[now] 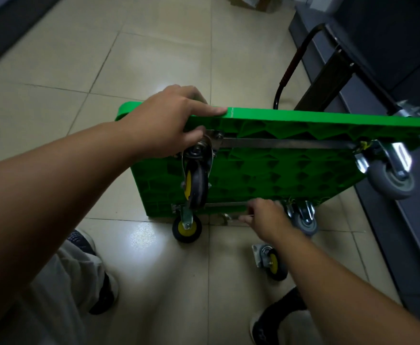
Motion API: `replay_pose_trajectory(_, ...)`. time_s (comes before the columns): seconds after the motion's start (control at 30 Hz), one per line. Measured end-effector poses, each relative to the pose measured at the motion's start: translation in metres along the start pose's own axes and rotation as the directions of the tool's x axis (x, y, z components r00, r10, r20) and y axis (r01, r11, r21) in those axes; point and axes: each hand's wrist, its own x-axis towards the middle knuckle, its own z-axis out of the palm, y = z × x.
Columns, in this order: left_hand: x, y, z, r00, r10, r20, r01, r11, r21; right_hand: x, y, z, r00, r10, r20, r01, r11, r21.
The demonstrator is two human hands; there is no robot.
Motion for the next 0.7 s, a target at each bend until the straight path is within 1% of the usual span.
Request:
replay_pose_trajectory(0.03,0.001,0.000,0.000,1.000,0.003,-0.004,-0.003,1.000,-0.005,-0.004,0.008,-0.015,0.998,-0.058,0.035,0.065,0.963,-0.262)
replay_pose_trajectory(0.07,0.001,-0.001,0.001,1.000,0.006,-0.007,-0.006,1.000,-0.009,-0.008,0.012,-0.032,0.991,-0.129,0.032,0.131,0.906,-0.403)
replay_pose_trajectory(0.1,0.001,-0.001,0.001,1.000,0.007,-0.009,-0.007,1.000,-0.011,-0.013,0.012,-0.049,0.976,-0.215,-0.030,0.180,0.879,-0.442)
replay_pose_trajectory(0.13,0.001,-0.001,0.002,1.000,0.008,-0.008,-0.008,1.000,-0.011,-0.015,0.010,-0.064,0.950,-0.283,-0.134,0.202,0.881,-0.427)
replay_pose_trajectory(0.17,0.000,-0.001,0.002,1.000,0.010,-0.005,-0.010,1.000,-0.007,-0.017,0.008,-0.077,0.899,-0.341,-0.276,0.223,0.897,-0.382)
replay_pose_trajectory(0.2,0.000,-0.001,0.002,1.000,0.012,-0.005,-0.012,1.000,-0.002,-0.016,0.004,-0.088,0.832,-0.375,-0.409,0.233,0.905,-0.356)
replay_pose_trajectory(0.23,0.000,-0.001,0.003,1.000,0.012,-0.005,-0.012,1.000,0.003,-0.015,-0.002,-0.100,0.771,-0.387,-0.505,0.233,0.910,-0.343)
replay_pose_trajectory(0.27,0.001,-0.001,0.003,1.000,0.014,-0.005,-0.014,1.000,0.005,-0.014,-0.008,-0.110,0.735,-0.387,-0.557,0.228,0.914,-0.336)
replay_pose_trajectory(0.37,0.000,-0.001,0.003,1.000,0.014,-0.008,-0.014,1.000,0.004,-0.008,-0.029,-0.126,0.690,-0.396,-0.606,0.241,0.915,-0.324)
replay_pose_trajectory(0.47,0.000,-0.002,0.003,1.000,0.015,-0.009,-0.015,1.000,0.010,0.000,-0.039,-0.122,0.640,-0.460,-0.616,0.252,0.882,-0.398)
replay_pose_trajectory(0.7,0.002,0.001,0.003,1.000,0.000,-0.019,0.000,1.000,0.014,0.014,-0.040,-0.108,0.625,-0.471,-0.622,0.250,0.876,-0.412)
